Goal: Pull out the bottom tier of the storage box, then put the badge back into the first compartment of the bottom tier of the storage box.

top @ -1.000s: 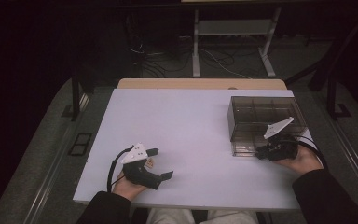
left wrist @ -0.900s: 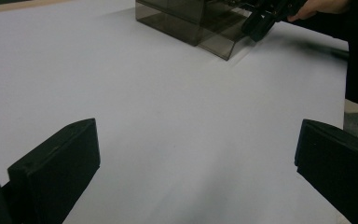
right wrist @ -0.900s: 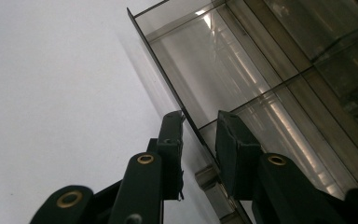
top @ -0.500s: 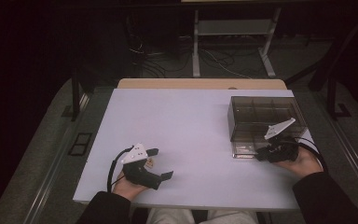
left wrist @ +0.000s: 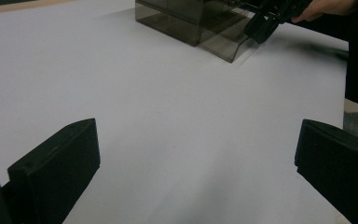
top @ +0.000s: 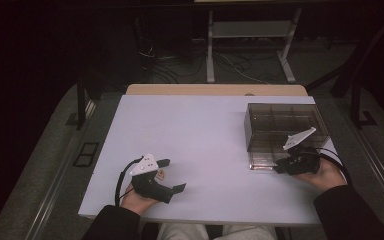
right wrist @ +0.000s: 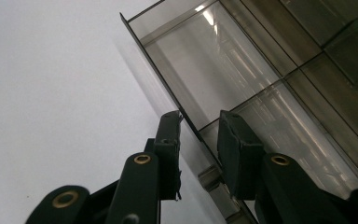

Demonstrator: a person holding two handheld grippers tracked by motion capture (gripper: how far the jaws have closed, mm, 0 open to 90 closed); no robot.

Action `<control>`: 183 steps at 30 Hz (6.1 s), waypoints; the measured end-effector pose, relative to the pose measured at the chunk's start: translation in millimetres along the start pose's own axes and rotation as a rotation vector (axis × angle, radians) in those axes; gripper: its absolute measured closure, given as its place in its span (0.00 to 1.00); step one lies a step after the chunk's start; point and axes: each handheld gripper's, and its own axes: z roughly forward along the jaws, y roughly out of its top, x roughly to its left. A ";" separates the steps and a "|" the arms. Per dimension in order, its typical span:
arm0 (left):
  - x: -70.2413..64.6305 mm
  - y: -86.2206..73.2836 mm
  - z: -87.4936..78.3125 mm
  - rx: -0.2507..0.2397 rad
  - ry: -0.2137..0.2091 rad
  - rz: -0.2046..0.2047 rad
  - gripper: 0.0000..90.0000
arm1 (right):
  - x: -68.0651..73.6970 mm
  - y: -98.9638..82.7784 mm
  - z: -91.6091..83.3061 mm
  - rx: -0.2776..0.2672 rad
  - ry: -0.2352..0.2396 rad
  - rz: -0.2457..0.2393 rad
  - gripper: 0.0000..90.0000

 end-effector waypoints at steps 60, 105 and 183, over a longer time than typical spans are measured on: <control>-0.7 0.1 -1.1 -0.007 -0.005 -0.004 0.00 | 24.3 -5.2 -43.3 -0.279 0.065 0.153 0.25; -0.7 0.6 -0.8 0.008 -0.012 -0.005 0.00 | 78.4 -24.9 -14.7 -0.493 0.021 0.233 0.00; 86.6 49.2 -21.1 0.405 0.079 0.079 0.00 | 76.9 -34.0 -15.0 -0.481 0.000 0.210 0.00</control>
